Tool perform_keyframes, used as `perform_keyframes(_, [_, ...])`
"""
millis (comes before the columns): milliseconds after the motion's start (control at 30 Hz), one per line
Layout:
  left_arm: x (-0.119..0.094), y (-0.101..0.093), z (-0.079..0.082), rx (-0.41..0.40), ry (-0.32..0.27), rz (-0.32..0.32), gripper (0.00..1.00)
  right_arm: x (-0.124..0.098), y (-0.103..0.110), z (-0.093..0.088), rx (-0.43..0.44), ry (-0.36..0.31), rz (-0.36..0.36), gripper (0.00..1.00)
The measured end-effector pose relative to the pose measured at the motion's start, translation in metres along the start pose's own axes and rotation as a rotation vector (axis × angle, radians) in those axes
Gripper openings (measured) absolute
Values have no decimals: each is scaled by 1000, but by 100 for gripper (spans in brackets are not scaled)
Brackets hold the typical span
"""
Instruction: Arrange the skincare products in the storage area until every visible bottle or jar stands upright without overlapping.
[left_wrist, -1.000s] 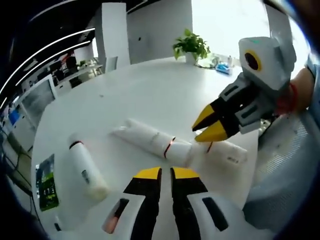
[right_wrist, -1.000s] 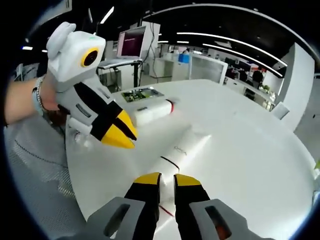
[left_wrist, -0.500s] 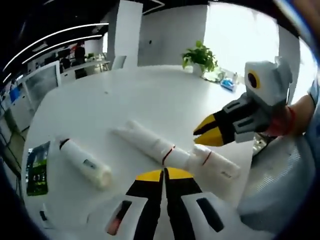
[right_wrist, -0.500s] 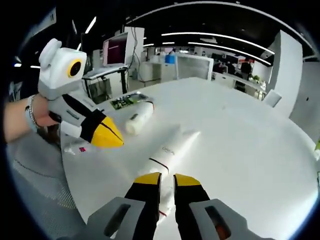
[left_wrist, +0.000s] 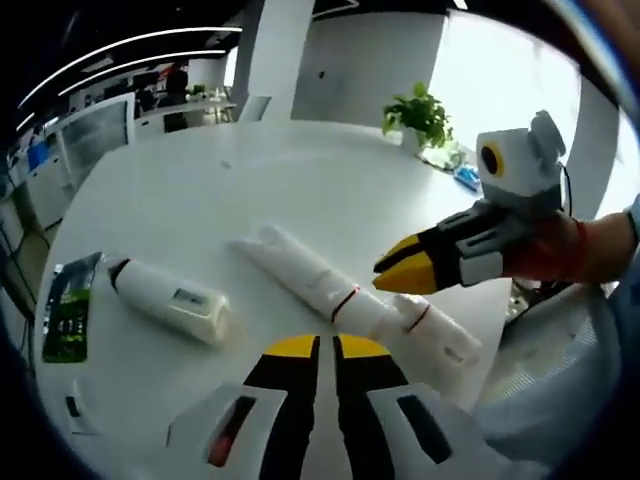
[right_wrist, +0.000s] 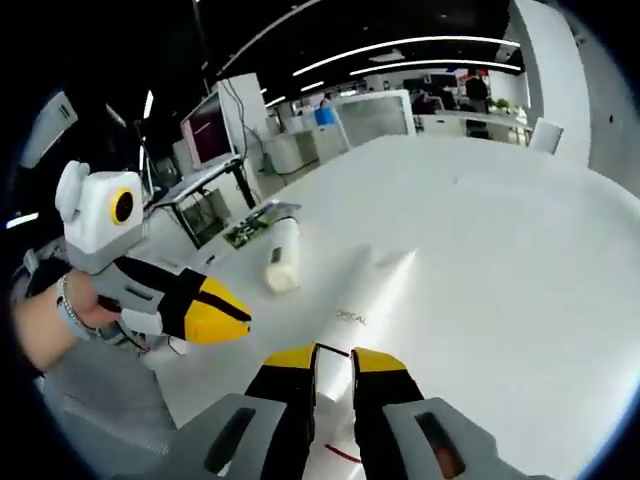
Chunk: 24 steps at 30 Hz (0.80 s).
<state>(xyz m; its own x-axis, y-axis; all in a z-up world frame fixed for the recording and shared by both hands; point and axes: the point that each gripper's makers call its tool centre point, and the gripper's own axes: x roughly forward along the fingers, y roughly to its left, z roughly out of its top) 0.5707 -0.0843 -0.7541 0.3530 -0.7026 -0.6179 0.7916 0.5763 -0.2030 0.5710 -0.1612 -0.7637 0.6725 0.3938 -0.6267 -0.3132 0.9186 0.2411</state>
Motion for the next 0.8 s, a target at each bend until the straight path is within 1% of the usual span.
perform_keyframes(33, [0,0,-1,-5,3,1,6,2,-2,-1,12,7,0,7])
perform_keyframes(100, [0,2,-3,-15,10,7,6,7,1,-6,80,34,34,9])
perform_keyframes(133, [0,2,-3,-16,12,8,7,8,1,-6,96,38,40,10])
perform_keyframes(167, [-1,2,-3,-16,13,10,7,9,1,-6,104,39,49,11])
perform_keyframes(300, [-1,4,-4,-19,17,15,8,12,5,-12,126,79,69,19])
perform_keyframes(367, [0,4,-6,-24,25,13,10,12,9,-14,109,80,71,19])
perform_keyframes(400, [1,4,-7,-27,31,13,11,12,9,-16,80,83,64,18])
perform_keyframes(467, [2,4,-8,-27,36,14,12,12,11,-18,56,80,64,17])
perform_keyframes(567, [2,3,-10,-28,41,15,14,11,21,-26,34,88,97,14])
perform_keyframes(600, [3,4,-10,-28,43,17,14,11,23,-26,23,82,101,14])
perform_keyframes(633, [3,4,-11,-27,46,19,14,12,27,-25,-6,70,106,15])
perform_keyframes(667, [4,4,-11,-26,50,22,15,12,29,-25,-27,73,112,15])
perform_keyframes(700, [4,5,-12,-22,54,28,17,13,33,-26,-67,80,125,15])
perform_keyframes(733, [4,5,-13,-20,56,31,18,13,35,-26,-83,82,135,15])
perform_keyframes(800, [5,6,-13,-17,57,36,20,13,50,-27,-152,88,210,9])
